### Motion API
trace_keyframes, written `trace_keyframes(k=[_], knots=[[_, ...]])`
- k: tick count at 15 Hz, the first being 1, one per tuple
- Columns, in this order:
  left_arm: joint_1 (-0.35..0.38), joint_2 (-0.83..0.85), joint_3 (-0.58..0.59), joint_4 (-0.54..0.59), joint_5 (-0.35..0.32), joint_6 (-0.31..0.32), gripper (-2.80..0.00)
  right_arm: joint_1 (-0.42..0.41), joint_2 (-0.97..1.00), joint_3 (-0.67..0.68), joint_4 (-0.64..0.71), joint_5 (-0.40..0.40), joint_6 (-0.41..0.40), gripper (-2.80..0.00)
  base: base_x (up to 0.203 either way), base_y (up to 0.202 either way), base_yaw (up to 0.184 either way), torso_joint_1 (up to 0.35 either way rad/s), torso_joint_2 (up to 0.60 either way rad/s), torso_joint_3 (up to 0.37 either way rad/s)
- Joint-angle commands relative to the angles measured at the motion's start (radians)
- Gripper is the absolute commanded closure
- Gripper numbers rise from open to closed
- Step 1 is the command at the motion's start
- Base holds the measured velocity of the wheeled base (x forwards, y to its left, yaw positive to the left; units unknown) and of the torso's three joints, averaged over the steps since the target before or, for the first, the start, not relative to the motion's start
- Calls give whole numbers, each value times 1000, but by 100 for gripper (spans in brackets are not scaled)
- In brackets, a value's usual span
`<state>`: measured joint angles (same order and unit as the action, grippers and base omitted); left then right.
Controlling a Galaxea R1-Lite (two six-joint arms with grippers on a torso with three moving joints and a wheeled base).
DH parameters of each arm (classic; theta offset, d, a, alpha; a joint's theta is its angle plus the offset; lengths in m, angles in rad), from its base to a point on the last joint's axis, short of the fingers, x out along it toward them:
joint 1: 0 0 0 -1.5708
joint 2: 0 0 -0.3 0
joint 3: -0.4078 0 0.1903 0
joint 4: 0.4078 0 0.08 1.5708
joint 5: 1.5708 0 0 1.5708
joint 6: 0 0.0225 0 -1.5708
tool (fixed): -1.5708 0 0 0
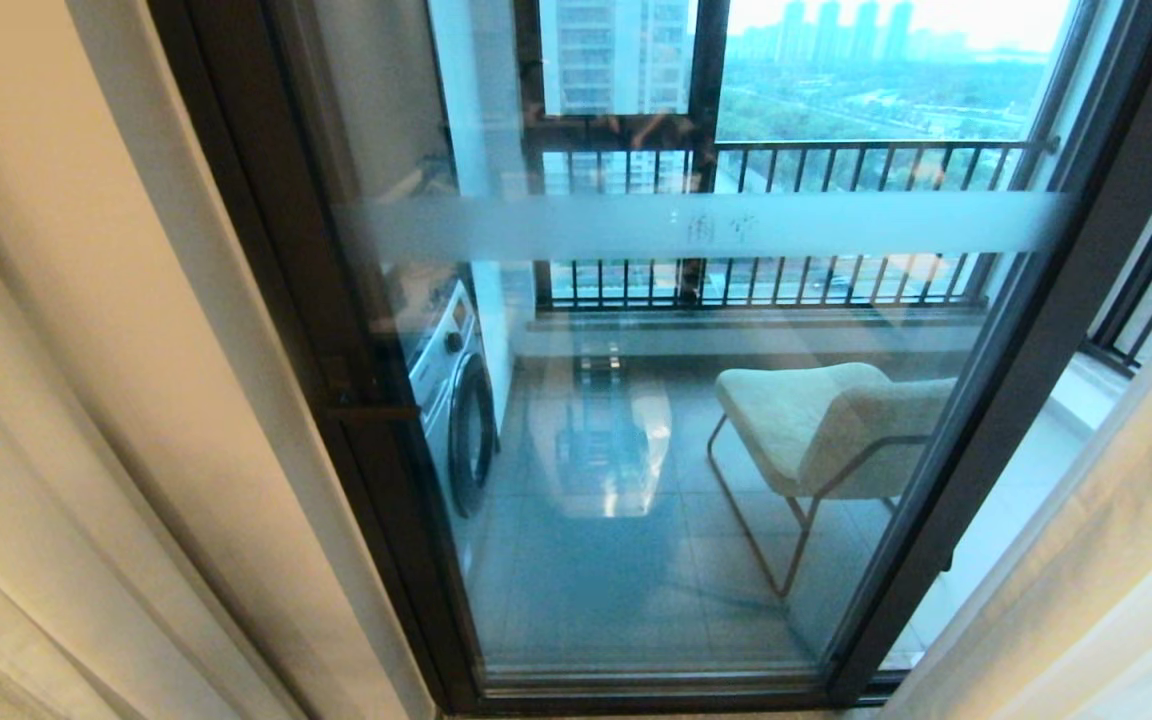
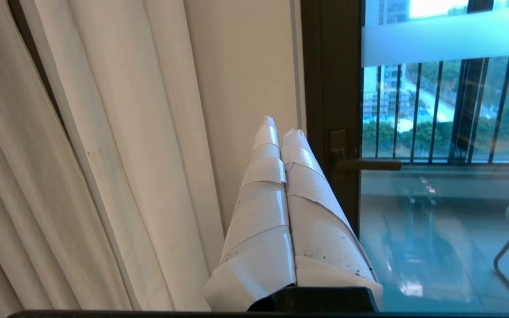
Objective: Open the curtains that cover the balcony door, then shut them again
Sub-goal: Close the inner curtains on both sides
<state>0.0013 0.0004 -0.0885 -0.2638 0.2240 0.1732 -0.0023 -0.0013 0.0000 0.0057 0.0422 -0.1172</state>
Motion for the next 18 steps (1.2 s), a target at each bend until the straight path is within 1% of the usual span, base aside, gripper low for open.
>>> trace_keyframes(k=[1,2,4,5,8,9,11,12,14,15,16,18], knots=[[0,0,-30,18,-1,0,0,1,1,0,0,1,-1,0,0,0,0,0,0,0],[0,0,-63,57,-1,0,0,0,1,0,0,1,-1,0,0,0,0,0,0,0],[0,21,-150,209,5,-9,0,0,1,0,0,1,-1,0,0,0,0,0,0,0],[0,62,-192,244,9,-21,0,1,1,0,0,1,-1,0,0,0,0,0,0,0],[3,238,-307,277,46,-41,0,1,1,0,0,1,-1,0,0,0,0,0,0,0],[4,308,-355,280,71,-56,0,-1,1,0,0,1,-1,0,0,0,0,0,0,0],[19,450,-467,285,136,-109,0,1,1,0,0,1,-1,0,0,0,0,0,0,0],[41,513,-522,286,169,-142,0,0,1,0,0,1,-1,0,0,0,0,0,0,0],[126,613,-629,288,210,-205,0,-1,1,0,0,1,-1,0,0,0,0,0,0,0],[169,647,-665,287,218,-220,-248,0,1,0,0,1,-1,0,0,0,0,0,0,0],[209,676,-696,287,221,-227,-280,0,1,0,0,1,-1,0,0,0,0,0,0,0],[278,729,-756,285,223,-234,-280,1,1,0,0,1,-1,0,0,0,0,0,0,0]])
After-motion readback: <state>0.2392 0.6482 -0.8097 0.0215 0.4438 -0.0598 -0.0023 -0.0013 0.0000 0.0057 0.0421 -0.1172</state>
